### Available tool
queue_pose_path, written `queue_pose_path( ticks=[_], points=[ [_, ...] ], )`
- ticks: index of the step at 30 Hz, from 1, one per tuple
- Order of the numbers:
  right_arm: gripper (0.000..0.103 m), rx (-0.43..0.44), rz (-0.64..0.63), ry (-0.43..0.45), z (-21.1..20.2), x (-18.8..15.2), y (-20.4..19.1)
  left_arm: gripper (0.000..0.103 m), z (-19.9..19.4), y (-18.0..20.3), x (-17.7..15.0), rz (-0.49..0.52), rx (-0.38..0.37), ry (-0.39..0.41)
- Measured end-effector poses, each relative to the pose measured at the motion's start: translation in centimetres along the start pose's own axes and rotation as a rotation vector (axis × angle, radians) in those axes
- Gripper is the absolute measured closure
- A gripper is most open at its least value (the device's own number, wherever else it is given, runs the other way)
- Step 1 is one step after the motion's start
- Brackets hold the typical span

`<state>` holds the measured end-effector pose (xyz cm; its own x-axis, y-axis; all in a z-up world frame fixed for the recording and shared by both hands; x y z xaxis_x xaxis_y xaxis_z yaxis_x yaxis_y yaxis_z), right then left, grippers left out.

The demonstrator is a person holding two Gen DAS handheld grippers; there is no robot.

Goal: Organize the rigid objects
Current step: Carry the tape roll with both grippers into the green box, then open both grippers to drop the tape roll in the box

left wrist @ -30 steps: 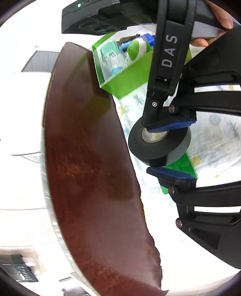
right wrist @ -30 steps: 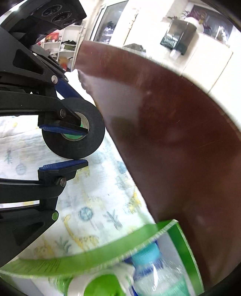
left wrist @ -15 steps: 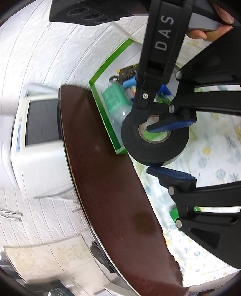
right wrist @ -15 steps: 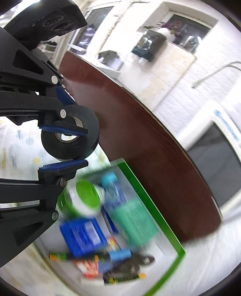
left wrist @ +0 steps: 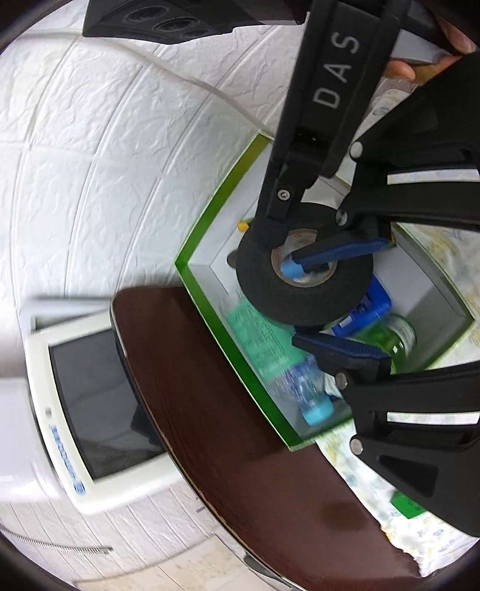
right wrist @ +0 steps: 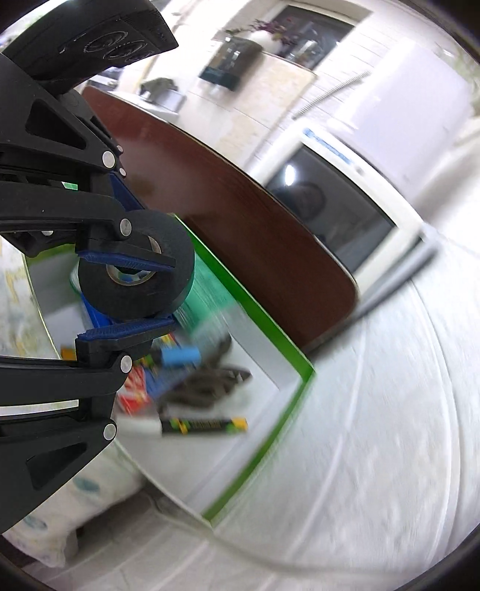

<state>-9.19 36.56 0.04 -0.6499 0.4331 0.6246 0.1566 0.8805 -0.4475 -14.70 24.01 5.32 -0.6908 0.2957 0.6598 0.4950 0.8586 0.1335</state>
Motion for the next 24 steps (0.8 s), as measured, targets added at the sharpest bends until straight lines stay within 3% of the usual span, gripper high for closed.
queue_pose_path(
  ticks=[12, 17, 20, 24],
  points=[
    [0.074, -0.117, 0.037, 0.02, 0.8, 0.9, 5.5, 0.068, 5.1, 4.5, 0.6, 0.065, -0.034, -0.076],
    [0.074, -0.135, 0.05, 0.017, 1.6, 0.8, 6.6, 0.068, 6.3, 5.0, 0.0, 0.066, -0.063, -0.113],
    [0.074, -0.18, 0.035, 0.023, 1.9, 0.7, 6.5, 0.066, 6.1, 5.0, -0.4, 0.087, -0.038, -0.106],
    [0.074, -0.177, 0.036, 0.031, 1.8, 0.4, 6.2, 0.066, 5.4, 3.3, -0.3, 0.05, -0.022, -0.089]
  ],
)
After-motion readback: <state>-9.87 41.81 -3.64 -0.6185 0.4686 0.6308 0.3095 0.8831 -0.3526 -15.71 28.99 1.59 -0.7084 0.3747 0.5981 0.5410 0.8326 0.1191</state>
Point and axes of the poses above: each gripper's, at about its wrist camera, not at the fingertips, and z roughly the way its jaws point, y to its right, x to its top, the point moved 1 cm from there along z, roughly the way its jaws point, and after that the axes turned 13 degrees about -z, right-handed, at the moved point
